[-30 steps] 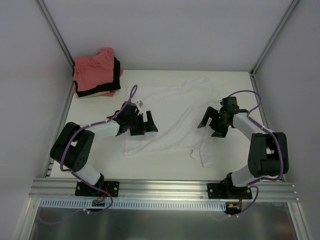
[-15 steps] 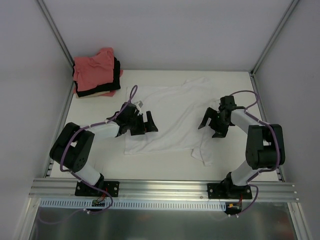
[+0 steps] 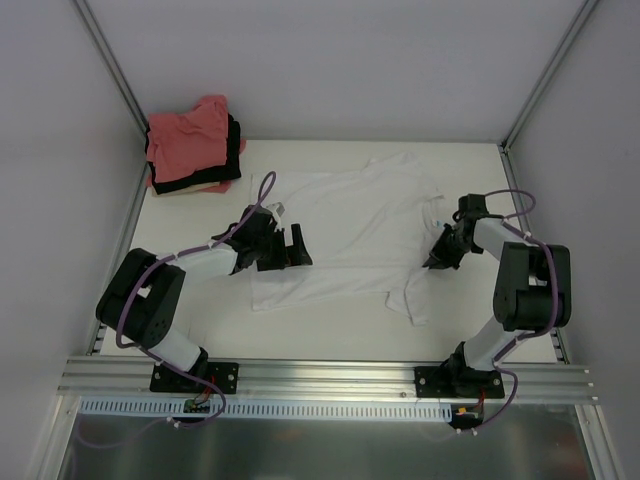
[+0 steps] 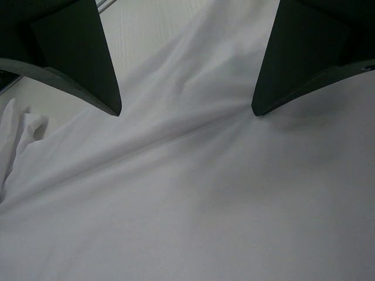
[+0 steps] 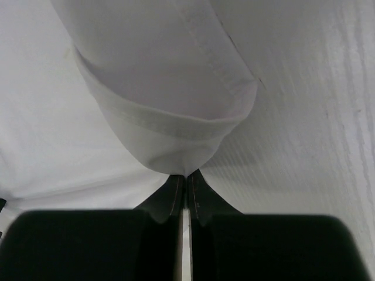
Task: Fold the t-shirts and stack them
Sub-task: Flatten out the tshirt
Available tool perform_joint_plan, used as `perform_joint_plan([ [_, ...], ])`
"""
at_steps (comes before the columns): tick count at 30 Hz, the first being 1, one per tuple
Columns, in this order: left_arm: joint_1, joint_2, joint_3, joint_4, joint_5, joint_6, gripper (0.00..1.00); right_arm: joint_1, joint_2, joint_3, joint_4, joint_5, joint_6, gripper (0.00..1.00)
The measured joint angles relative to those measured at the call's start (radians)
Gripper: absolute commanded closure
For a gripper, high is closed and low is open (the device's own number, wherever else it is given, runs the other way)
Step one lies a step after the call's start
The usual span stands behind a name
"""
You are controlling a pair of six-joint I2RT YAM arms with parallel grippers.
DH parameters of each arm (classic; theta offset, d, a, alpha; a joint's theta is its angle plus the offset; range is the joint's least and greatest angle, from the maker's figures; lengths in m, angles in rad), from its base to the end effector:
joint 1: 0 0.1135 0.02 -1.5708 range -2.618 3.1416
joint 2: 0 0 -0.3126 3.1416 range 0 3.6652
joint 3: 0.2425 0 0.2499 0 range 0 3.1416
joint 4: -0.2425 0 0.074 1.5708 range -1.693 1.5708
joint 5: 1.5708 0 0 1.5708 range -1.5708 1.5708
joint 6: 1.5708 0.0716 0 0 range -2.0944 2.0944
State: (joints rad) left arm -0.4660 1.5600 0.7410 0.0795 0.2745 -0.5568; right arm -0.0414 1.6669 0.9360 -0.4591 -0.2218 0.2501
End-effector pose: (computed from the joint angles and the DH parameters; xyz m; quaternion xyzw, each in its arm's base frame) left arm 0.2876 -0.1664 0.1935 0.0141 0.9078 -0.3049 0.2876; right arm 0.3245 0.0023 0.1739 0.1210 0.9686 0.1277 0.1757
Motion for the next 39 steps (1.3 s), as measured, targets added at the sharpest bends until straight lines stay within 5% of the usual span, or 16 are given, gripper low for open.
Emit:
perform_joint_plan([
  [18, 0.012, -0.038, -0.054, 0.031, -0.023, 0.039, 0.01, -0.092, -0.153, 0.069, -0.227, 0.189, -0.053, 0.99],
  [24, 0.035, -0.057, -0.072, 0.029, -0.027, 0.052, 0.01, -0.101, -0.153, 0.071, -0.258, 0.208, -0.068, 0.95],
  [28, 0.036, -0.057, -0.077, 0.037, -0.026, 0.052, 0.01, -0.102, -0.153, 0.08, -0.27, 0.234, -0.079, 0.8],
  [39, 0.061, -0.06, -0.079, 0.043, -0.043, 0.054, 0.01, -0.153, -0.153, 0.109, -0.28, 0.322, -0.097, 0.82],
])
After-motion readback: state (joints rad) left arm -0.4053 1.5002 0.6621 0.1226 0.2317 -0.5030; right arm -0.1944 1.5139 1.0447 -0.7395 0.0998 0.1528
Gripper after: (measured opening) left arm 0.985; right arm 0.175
